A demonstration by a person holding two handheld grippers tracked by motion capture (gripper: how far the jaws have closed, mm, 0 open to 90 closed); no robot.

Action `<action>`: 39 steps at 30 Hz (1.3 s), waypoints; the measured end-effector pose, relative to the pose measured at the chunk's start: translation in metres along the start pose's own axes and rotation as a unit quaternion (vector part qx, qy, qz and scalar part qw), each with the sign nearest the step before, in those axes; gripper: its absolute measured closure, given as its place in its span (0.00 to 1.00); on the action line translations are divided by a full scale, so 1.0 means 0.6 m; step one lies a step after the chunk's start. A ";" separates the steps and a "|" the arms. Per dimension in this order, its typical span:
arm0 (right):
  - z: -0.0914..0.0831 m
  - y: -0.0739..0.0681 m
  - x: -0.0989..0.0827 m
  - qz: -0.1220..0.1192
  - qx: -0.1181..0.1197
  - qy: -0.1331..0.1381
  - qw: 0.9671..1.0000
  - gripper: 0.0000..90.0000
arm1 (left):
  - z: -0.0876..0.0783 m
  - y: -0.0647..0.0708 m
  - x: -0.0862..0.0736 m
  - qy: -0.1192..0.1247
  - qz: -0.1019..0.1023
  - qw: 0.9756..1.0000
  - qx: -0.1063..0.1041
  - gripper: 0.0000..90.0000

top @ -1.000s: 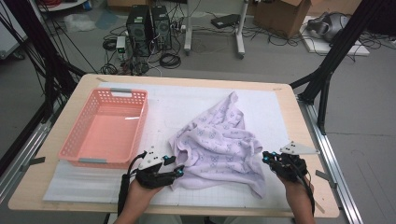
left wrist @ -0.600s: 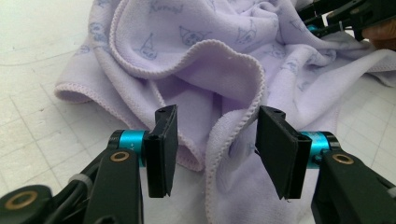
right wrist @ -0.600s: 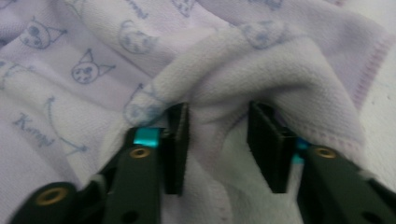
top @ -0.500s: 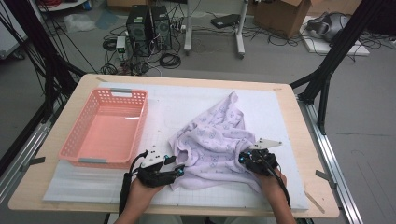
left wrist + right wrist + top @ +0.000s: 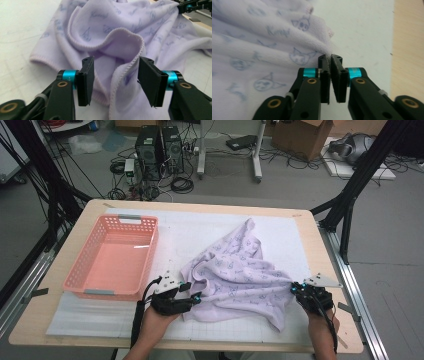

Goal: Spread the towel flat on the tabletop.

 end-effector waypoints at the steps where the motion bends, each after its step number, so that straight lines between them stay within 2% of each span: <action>1: -0.004 -0.006 0.004 0.010 0.017 0.008 1.000 0.81 | 0.005 0.001 0.005 -0.005 0.003 1.000 -0.004 0.50; 3: -0.009 -0.008 0.009 0.018 0.026 0.017 0.999 0.77 | 0.021 0.001 0.015 -0.023 0.014 1.000 -0.009 0.49; 6: -0.015 -0.011 0.010 0.026 0.038 0.016 0.999 0.70 | 0.048 -0.001 0.022 -0.050 0.015 0.998 -0.023 0.48; 7: -0.014 -0.012 0.007 0.025 0.043 0.009 0.999 0.68 | 0.057 0.001 0.021 -0.059 0.011 0.998 -0.026 0.48; 11: 0.007 -0.022 -0.017 0.013 0.061 -0.031 0.998 0.59 | 0.084 0.013 0.008 -0.100 0.026 0.994 -0.038 0.49; 13: 0.024 -0.036 -0.028 0.004 0.072 -0.050 0.996 0.58 | 0.091 0.017 0.001 -0.115 0.042 0.992 -0.032 0.60; 15: 0.040 -0.053 -0.030 -0.011 0.075 -0.052 0.996 0.58 | 0.091 0.011 0.001 -0.115 0.049 0.992 -0.013 0.78; 16: 0.045 -0.062 -0.026 -0.016 0.084 -0.052 0.995 0.63 | 0.090 0.005 0.000 -0.114 0.041 0.993 -0.009 0.88; 17: 0.051 -0.069 -0.022 -0.025 0.090 -0.057 0.994 0.69 | 0.089 -0.002 -0.001 -0.112 0.031 0.993 -0.010 0.90; 18: 0.058 -0.077 -0.016 -0.035 0.094 -0.060 0.993 0.86 | 0.087 -0.011 0.000 -0.108 0.025 0.994 0.002 0.91; 19: 0.065 -0.085 -0.011 -0.053 0.101 -0.065 0.991 0.95 | 0.085 -0.020 0.002 -0.099 0.023 0.995 0.017 0.92; 20: 0.072 -0.090 -0.004 -0.069 0.094 -0.068 0.991 0.96 | 0.082 -0.031 0.005 -0.094 0.020 0.995 0.031 0.92; 23: 0.102 -0.091 0.028 -0.064 0.078 -0.055 0.993 0.97 | 0.081 -0.063 0.011 -0.078 0.004 0.995 0.062 0.92; 25: 0.122 -0.089 0.052 -0.051 0.069 -0.036 0.996 0.97 | 0.084 -0.082 0.016 -0.068 -0.001 0.994 0.081 0.92; 27: 0.141 -0.088 0.075 -0.049 0.054 -0.016 0.997 0.97 | 0.088 -0.101 0.021 -0.065 -0.007 0.993 0.100 0.92; 29: 0.159 -0.089 0.092 -0.049 0.035 -0.005 0.998 0.97 | 0.093 -0.120 0.029 -0.054 -0.004 0.990 0.128 0.92; 31: 0.173 -0.090 0.107 -0.043 0.024 0.008 0.999 0.97 | 0.098 -0.137 0.033 -0.052 0.001 0.987 0.154 0.92; 33: 0.182 -0.093 0.115 -0.030 0.027 0.011 0.999 0.97 | 0.103 -0.144 0.030 -0.051 -0.016 0.986 0.155 0.91; 34: 0.183 -0.095 0.116 -0.023 0.030 0.006 0.999 0.95 | 0.102 -0.144 0.029 -0.051 -0.025 0.987 0.152 0.86; 35: 0.181 -0.095 0.118 -0.021 0.032 0.007 0.999 0.92 | 0.098 -0.143 0.029 -0.052 -0.028 0.988 0.144 0.76; 36: 0.175 -0.095 0.118 -0.011 0.041 0.007 0.999 0.86 | 0.093 -0.140 0.029 -0.048 -0.025 0.989 0.136 0.71; 37: 0.165 -0.094 0.119 -0.003 0.053 0.009 0.999 0.82 | 0.085 -0.136 0.028 -0.043 -0.017 0.990 0.136 0.65; 39: 0.138 -0.088 0.121 0.004 0.064 0.029 0.997 0.76 | 0.070 -0.129 0.024 -0.041 -0.015 0.991 0.124 0.56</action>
Point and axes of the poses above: each handheld gripper's, and its own axes: z roughly forward along the jaws, x roughly out of its top, y roughly to its right, the point moved 7 cm from there along z, roughly forward along the jaws, and after that the axes turned 15 degrees about z, right-handed, at the moved point
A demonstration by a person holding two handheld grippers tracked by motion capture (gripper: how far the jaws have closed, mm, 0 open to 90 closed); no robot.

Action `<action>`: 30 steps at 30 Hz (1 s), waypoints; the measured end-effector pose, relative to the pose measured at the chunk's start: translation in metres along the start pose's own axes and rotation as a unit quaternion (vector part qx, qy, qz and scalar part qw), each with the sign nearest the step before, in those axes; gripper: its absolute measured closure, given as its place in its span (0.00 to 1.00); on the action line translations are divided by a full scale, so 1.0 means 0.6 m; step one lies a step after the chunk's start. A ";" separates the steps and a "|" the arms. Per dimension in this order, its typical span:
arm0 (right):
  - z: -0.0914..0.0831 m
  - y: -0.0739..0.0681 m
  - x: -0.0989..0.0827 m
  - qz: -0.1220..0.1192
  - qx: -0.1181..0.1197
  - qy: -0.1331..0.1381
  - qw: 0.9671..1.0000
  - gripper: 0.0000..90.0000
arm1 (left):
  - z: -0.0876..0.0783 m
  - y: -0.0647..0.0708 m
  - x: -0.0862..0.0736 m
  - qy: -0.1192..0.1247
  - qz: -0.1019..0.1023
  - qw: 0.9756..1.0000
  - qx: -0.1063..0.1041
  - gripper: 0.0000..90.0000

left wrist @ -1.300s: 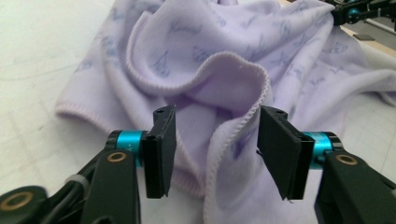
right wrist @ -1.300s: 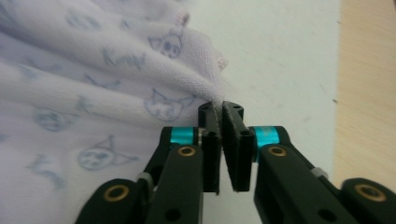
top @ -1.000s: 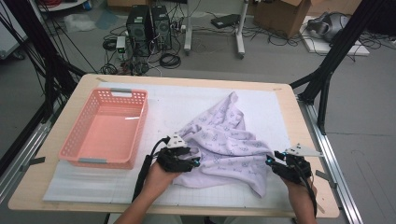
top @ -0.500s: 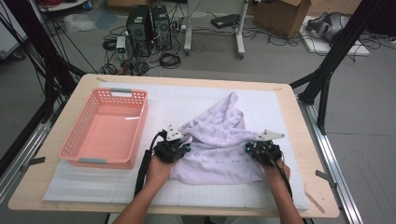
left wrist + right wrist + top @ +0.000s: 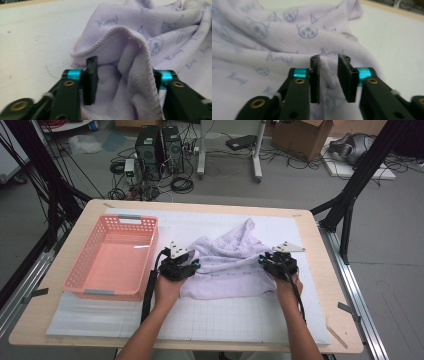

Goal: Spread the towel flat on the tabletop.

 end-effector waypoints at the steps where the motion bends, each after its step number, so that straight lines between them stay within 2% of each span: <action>1: -0.020 0.002 0.002 0.009 0.014 0.015 1.000 0.74 | -0.005 0.002 -0.002 0.002 0.001 1.000 -0.004 0.53; 3: -0.046 0.008 -0.001 0.019 0.033 0.016 0.999 0.73 | -0.022 0.005 -0.006 0.012 0.001 1.000 -0.008 0.52; 5: -0.073 0.020 -0.010 0.019 0.035 0.016 0.999 0.75 | -0.038 0.010 -0.010 0.017 0.004 1.000 -0.017 0.52; 8: -0.099 0.042 -0.038 0.017 0.022 -0.004 1.000 0.81 | -0.062 0.017 -0.020 0.030 0.004 0.999 -0.023 0.52; 12: -0.103 0.071 -0.082 0.039 0.008 -0.036 0.999 0.84 | -0.081 0.029 -0.041 0.018 0.006 0.999 -0.033 0.52; 15: -0.094 0.078 -0.103 0.051 0.005 -0.052 0.997 0.84 | -0.097 0.032 -0.050 0.023 0.007 0.999 -0.029 0.52; 18: -0.081 0.069 -0.112 0.044 0.011 -0.069 0.997 0.83 | -0.111 0.029 -0.057 0.028 0.003 0.999 -0.030 0.52; 20: -0.073 0.055 -0.112 0.038 0.022 -0.075 0.996 0.80 | -0.115 0.031 -0.064 0.025 0.000 0.999 -0.042 0.53; 23: -0.062 0.032 -0.107 0.038 0.043 -0.074 0.996 0.71 | -0.105 0.042 -0.076 0.007 0.000 0.998 -0.061 0.55; 24: -0.057 0.024 -0.107 0.042 0.047 -0.077 0.995 0.70 | -0.100 0.047 -0.080 0.000 0.000 0.998 -0.068 0.55; 26: -0.050 0.010 -0.107 0.031 0.047 -0.079 0.995 0.70 | -0.088 0.058 -0.087 -0.013 0.001 0.997 -0.079 0.54; 27: -0.047 0.003 -0.106 0.029 0.053 -0.079 0.995 0.69 | -0.082 0.063 -0.089 -0.023 0.005 0.996 -0.085 0.53; 28: -0.045 -0.002 -0.105 0.031 0.056 -0.079 0.995 0.68 | -0.078 0.067 -0.089 -0.036 0.018 0.996 -0.083 0.53; 29: -0.041 -0.009 -0.106 0.031 0.062 -0.083 0.994 0.68 | -0.076 0.070 -0.086 -0.037 0.020 0.996 -0.085 0.53; 30: -0.038 -0.014 -0.107 0.024 0.050 -0.082 0.995 0.69 | -0.073 0.073 -0.085 -0.039 0.016 0.995 -0.090 0.53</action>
Point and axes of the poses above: each handheld gripper's, and its own axes: z roughly forward along the jaws, x roughly out of its top, y roughly to its right, the point moved 7 cm from there along z, roughly forward along the jaws, and after that the axes turned 15 degrees about z, right-handed, at the moved point
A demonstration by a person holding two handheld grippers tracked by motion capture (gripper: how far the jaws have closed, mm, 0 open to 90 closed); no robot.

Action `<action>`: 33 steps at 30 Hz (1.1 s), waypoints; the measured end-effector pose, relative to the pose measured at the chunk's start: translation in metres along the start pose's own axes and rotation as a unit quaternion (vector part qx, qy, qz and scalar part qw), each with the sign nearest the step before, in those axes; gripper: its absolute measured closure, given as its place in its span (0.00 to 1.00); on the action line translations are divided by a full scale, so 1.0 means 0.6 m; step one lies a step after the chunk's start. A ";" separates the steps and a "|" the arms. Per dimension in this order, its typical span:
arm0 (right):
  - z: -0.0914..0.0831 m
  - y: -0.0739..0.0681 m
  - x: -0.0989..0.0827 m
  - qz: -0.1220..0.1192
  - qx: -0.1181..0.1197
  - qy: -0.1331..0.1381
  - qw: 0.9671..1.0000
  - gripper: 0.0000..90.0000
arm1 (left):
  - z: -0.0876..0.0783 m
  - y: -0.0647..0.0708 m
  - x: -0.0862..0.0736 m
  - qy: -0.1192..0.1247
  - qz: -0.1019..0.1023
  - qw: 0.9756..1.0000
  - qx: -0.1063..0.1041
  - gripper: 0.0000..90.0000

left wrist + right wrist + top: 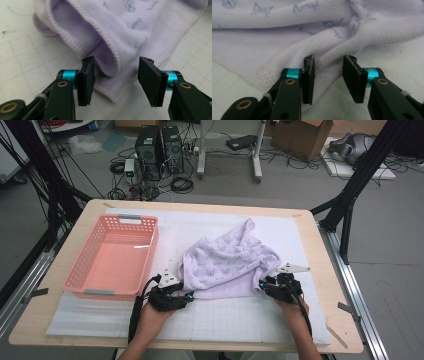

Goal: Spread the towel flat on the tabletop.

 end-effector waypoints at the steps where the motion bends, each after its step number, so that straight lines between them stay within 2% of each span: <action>1: 0.001 -0.003 0.000 -0.005 -0.010 0.001 1.000 0.71 | 0.003 0.000 0.002 -0.003 0.002 1.000 0.006 0.53; 3: 0.002 -0.003 0.001 -0.004 -0.012 0.003 1.000 0.85 | 0.005 -0.002 0.003 -0.009 0.011 1.000 0.022 0.64; 4: 0.001 -0.003 0.001 -0.003 -0.006 0.002 1.000 0.91 | 0.005 -0.003 0.002 -0.013 0.020 0.999 0.029 0.72; 5: 0.002 -0.004 0.001 -0.006 -0.006 0.001 1.000 0.93 | 0.003 -0.004 0.002 -0.011 0.020 0.999 0.026 0.86; 6: 0.001 -0.006 0.000 -0.016 -0.011 0.001 1.000 0.94 | 0.001 -0.004 0.001 -0.010 0.008 1.000 0.021 0.90; 7: -0.001 -0.007 0.000 -0.026 -0.018 0.001 0.999 0.94 | -0.002 -0.004 -0.001 -0.008 0.005 1.000 0.018 0.92; 9: -0.010 -0.007 -0.005 -0.033 -0.028 -0.002 0.999 0.94 | -0.015 0.000 -0.007 -0.002 -0.002 1.000 0.013 0.92; 12: -0.032 0.001 -0.019 -0.028 -0.032 0.000 0.999 0.94 | -0.037 0.009 -0.014 0.008 -0.007 1.000 0.007 0.92; 18: -0.100 0.014 -0.061 -0.025 -0.043 0.011 0.999 0.94 | -0.085 0.042 -0.038 0.027 -0.026 0.999 -0.014 0.92; 19: -0.111 0.013 -0.070 -0.028 -0.045 0.012 0.999 0.94 | -0.094 0.051 -0.045 0.034 -0.035 0.999 -0.022 0.92; 23: -0.156 0.001 -0.111 -0.042 -0.051 0.013 0.998 0.94 | -0.118 0.084 -0.065 0.036 -0.040 0.998 -0.033 0.91; 27: -0.187 -0.016 -0.145 -0.041 -0.051 0.012 0.998 0.94 | -0.139 0.121 -0.086 0.036 -0.041 0.998 -0.042 0.91; 29: -0.203 -0.021 -0.159 -0.043 -0.050 0.011 0.998 0.94 | -0.150 0.134 -0.093 0.040 -0.050 0.997 -0.050 0.91; 32: -0.227 -0.031 -0.178 -0.037 -0.040 0.013 0.998 0.94 | -0.168 0.152 -0.105 0.055 -0.067 0.994 -0.072 0.91; 33: -0.235 -0.035 -0.184 -0.036 -0.034 0.012 0.999 0.93 | -0.171 0.155 -0.107 0.056 -0.067 0.993 -0.074 0.89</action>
Point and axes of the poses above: each handheld gripper's, and its own axes: z roughly forward along the jaws, x roughly out of its top, y roughly to its right, the point moved 7 cm from there along z, roughly forward along the jaws, and after that the axes turned 15 degrees about z, right-handed, at the moved point
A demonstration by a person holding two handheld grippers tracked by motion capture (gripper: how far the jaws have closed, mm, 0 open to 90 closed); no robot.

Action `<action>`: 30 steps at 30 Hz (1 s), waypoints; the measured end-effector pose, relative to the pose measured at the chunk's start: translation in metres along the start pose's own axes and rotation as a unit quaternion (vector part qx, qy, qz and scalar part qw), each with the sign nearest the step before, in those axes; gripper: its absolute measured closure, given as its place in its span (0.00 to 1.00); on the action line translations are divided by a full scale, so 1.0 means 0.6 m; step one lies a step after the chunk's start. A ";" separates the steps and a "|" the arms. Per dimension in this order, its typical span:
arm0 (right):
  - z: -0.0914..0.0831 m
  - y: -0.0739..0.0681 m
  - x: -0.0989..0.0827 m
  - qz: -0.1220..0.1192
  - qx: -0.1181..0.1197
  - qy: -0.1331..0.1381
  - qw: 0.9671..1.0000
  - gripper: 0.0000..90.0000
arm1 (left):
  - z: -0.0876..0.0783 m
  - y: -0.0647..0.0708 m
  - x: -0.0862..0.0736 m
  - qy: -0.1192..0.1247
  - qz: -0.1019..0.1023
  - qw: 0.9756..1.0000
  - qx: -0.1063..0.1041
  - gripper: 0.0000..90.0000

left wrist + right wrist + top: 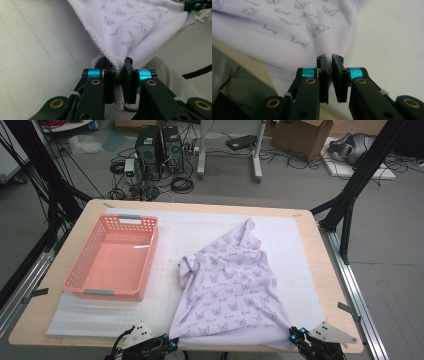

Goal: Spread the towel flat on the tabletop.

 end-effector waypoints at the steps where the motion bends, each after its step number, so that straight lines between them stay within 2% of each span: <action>1: -0.004 -0.001 -0.003 -0.002 0.005 -0.003 1.000 0.92 | -0.003 0.004 -0.004 0.003 0.004 1.000 0.000 0.86; 2: -0.008 -0.004 -0.007 0.000 0.012 -0.011 1.000 0.87 | -0.005 0.005 -0.006 0.006 0.008 1.000 0.009 0.74; 3: -0.010 -0.004 -0.006 0.000 0.010 -0.004 1.000 0.79 | -0.006 0.004 -0.006 0.008 0.009 1.000 0.020 0.60; 4: -0.012 -0.004 -0.005 0.003 0.009 0.002 1.000 0.78 | -0.010 0.002 -0.005 0.018 0.008 0.999 0.032 0.55; 7: -0.008 0.001 0.002 0.009 0.008 0.023 1.000 0.74 | -0.019 -0.003 0.005 0.042 0.015 0.997 0.056 0.52; 10: 0.008 0.012 0.011 0.023 -0.004 0.036 0.999 0.75 | -0.024 -0.016 0.012 0.055 0.016 0.995 0.081 0.52; 14: 0.040 0.025 0.017 0.037 -0.013 0.032 0.999 0.76 | -0.019 -0.032 0.015 0.052 0.009 0.995 0.080 0.52; 17: 0.066 0.021 0.018 0.040 -0.003 0.012 0.999 0.77 | -0.010 -0.043 0.024 0.053 0.008 0.996 0.077 0.53; 18: 0.072 0.016 0.018 0.035 -0.003 0.015 0.999 0.87 | -0.007 -0.047 0.027 0.053 0.008 0.996 0.075 0.53; 19: 0.074 0.010 0.019 0.027 0.014 0.008 0.999 0.94 | -0.004 -0.051 0.031 0.054 0.007 0.996 0.074 0.53; 20: 0.074 0.007 0.021 0.019 0.013 0.000 1.000 0.96 | -0.001 -0.055 0.034 0.054 0.008 0.996 0.073 0.53; 22: 0.067 0.007 0.019 0.010 0.015 -0.018 1.000 0.97 | 0.004 -0.065 0.042 0.055 0.008 0.996 0.072 0.53; 25: 0.038 0.019 0.003 -0.014 -0.010 -0.039 0.999 0.97 | 0.015 -0.076 0.052 0.054 0.011 0.996 0.068 0.53; 27: 0.016 0.029 -0.014 -0.004 -0.008 -0.048 0.999 0.97 | 0.025 -0.081 0.056 0.048 0.015 0.997 0.062 0.52; 28: 0.011 0.031 -0.018 0.000 -0.002 -0.049 0.999 0.95 | 0.031 -0.083 0.059 0.044 0.016 0.997 0.059 0.52; 30: 0.006 0.036 -0.017 0.000 0.001 -0.037 0.999 0.83 | 0.040 -0.087 0.067 0.041 0.018 0.998 0.054 0.52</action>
Point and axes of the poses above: each handheld gripper's, and its own axes: z roughly forward along the jaws, x roughly out of its top, y roughly to its right, the point moved 7 cm from there along z, roughly forward along the jaws, and after that the axes turned 15 degrees about z, right-handed, at the moved point
